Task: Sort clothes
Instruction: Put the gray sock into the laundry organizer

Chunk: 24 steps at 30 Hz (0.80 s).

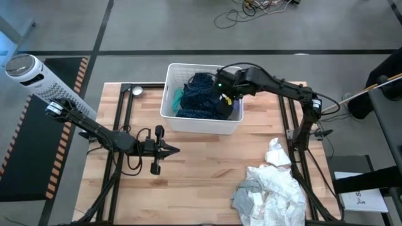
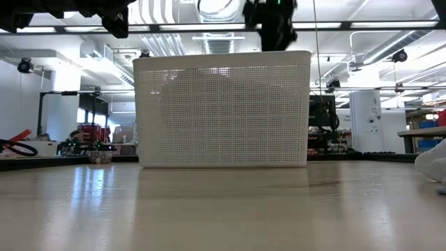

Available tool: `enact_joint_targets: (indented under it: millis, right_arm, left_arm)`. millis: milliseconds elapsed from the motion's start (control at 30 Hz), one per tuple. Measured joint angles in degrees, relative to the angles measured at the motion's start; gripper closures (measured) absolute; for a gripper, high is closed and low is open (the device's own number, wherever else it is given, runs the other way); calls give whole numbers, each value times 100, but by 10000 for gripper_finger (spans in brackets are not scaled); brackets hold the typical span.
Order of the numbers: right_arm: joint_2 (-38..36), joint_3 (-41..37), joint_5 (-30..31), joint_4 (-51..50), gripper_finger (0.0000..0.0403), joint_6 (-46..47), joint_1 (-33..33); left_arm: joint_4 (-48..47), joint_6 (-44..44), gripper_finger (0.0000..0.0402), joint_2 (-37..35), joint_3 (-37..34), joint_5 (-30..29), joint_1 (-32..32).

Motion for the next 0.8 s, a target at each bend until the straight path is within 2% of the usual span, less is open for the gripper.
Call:
enact_joint_targets:
  millis: [167,367,567,700,800]
  right_arm:
    - [0,958,-13,-703,157,263,393]
    - [-21,1705,-121,-1209,185,703,1076]
    - [-131,1615,-459,-1222,218,1059,1986]
    - [-129,1326,-483,-1218,232,1389,2653]
    - [-129,1027,-723,-1216,239,1812,3150]
  left_arm:
    - [-17,0,402,0,0,1,2]
    - [-17,0,402,0,0,1,2]
    - [-18,-13,402,0,0,1,0]
    - [-30,-20,402,0,0,1,2]
    - [-30,-35,402,0,0,1,2]
